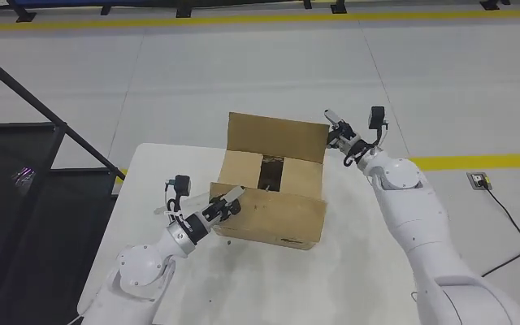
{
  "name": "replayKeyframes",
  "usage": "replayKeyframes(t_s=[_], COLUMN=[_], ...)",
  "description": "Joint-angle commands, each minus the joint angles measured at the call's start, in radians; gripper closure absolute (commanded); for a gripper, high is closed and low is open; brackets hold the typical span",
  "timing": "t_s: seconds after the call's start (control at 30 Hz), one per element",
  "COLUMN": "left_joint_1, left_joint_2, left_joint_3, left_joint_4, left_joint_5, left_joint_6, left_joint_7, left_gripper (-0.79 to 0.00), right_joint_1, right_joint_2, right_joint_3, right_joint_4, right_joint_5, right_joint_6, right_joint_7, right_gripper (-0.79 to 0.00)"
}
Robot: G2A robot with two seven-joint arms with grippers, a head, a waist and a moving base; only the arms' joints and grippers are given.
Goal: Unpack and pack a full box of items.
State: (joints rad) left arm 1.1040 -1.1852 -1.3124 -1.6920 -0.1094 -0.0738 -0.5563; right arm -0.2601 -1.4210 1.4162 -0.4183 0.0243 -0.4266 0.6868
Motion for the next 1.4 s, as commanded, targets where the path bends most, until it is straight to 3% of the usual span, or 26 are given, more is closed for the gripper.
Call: replayKeyframes(t_s=[0.0, 0.23, 0.47, 0.7, 1.13, 1.37], left_joint_1=[-0.004, -0.025, -0.051, -0.073, -0.108, -0.118], left_joint_2=[-0.001, -0.006, -0.012, -0.017, -0.029, -0.035], left_joint_3=[0.006, 0.03, 0.052, 0.065, 0.103, 0.123], left_joint_4=[0.003, 0.022, 0.05, 0.085, 0.116, 0.132], left_joint_5=[0.002, 0.008, 0.02, 0.028, 0.083, 0.128], left_joint_6=[0.002, 0.007, 0.021, 0.035, 0.073, 0.088], left_joint_7=[0.005, 0.026, 0.056, 0.079, 0.14, 0.179], left_gripper=[-0.785, -0.785, -0.785, -0.785, -0.785, -0.785], right_joint_1=[-0.001, -0.021, -0.05, -0.09, -0.206, -0.278], right_joint_2=[0.01, 0.041, 0.062, 0.078, 0.099, 0.105], right_joint_3=[0.02, 0.073, 0.074, 0.042, -0.056, -0.071], right_joint_4=[0.0, -0.033, -0.112, -0.231, -0.519, -0.612], right_joint_5=[0.044, 0.167, 0.201, 0.139, -0.001, 0.051], right_joint_6=[-0.038, -0.118, -0.113, -0.002, 0.315, 0.368], right_joint_7=[0.085, 0.332, 0.495, 0.535, 0.564, 0.563], right_gripper=[-0.785, -0.785, -0.785, -0.785, -0.785, -0.785])
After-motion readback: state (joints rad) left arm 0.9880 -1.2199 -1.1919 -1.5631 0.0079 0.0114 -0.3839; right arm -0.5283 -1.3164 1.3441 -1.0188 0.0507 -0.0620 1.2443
